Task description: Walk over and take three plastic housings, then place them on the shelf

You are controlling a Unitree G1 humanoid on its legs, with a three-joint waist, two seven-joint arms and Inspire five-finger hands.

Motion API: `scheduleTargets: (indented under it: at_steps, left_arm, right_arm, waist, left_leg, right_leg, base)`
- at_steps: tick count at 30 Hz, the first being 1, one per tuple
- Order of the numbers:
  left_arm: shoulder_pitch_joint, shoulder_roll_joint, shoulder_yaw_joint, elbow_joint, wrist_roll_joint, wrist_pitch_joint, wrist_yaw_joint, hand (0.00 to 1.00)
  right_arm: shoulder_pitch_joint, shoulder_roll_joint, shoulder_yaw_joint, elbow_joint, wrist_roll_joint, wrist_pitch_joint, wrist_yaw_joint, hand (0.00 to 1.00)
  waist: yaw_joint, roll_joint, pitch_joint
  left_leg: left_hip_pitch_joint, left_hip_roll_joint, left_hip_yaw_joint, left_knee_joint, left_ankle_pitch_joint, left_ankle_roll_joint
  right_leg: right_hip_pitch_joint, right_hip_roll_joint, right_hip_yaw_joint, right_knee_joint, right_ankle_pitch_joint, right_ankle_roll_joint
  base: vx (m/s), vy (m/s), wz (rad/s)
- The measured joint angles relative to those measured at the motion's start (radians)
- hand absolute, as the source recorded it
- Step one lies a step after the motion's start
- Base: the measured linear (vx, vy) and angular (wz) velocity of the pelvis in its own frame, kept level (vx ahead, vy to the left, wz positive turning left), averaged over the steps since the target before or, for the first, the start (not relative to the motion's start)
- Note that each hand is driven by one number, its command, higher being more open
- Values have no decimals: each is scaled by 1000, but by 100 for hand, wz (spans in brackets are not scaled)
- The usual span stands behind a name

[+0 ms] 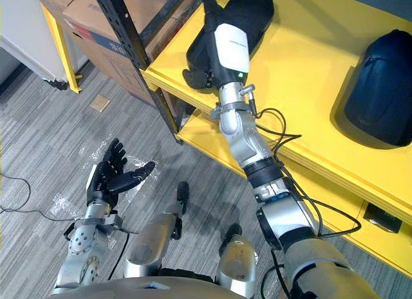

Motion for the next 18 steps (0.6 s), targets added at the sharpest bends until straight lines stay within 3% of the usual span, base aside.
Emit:
scheduleTargets:
  at_steps: [12, 18]
  left_arm:
    - [-3, 0, -9, -1, 0, 0, -1, 100]
    - [-2, 1, -9, -1, 0, 0, -13, 100]
  right_arm:
    - [0, 0, -6, 14, 2, -1, 10, 100]
    - [0, -2, -7, 27, 2, -51, 5, 100]
  waist:
    - [-1, 0, 0]
    - [-1, 0, 0]
  left_leg:
    - [18, -1, 12, -16, 6, 0]
    - [24, -1, 17, -33, 12, 2]
  right_leg:
    - [-3, -4, 15, 12, -1, 1]
    - [-5, -3, 20, 8, -1, 0]
  base:
    - [28, -25, -3]
    - [12, -8, -1]
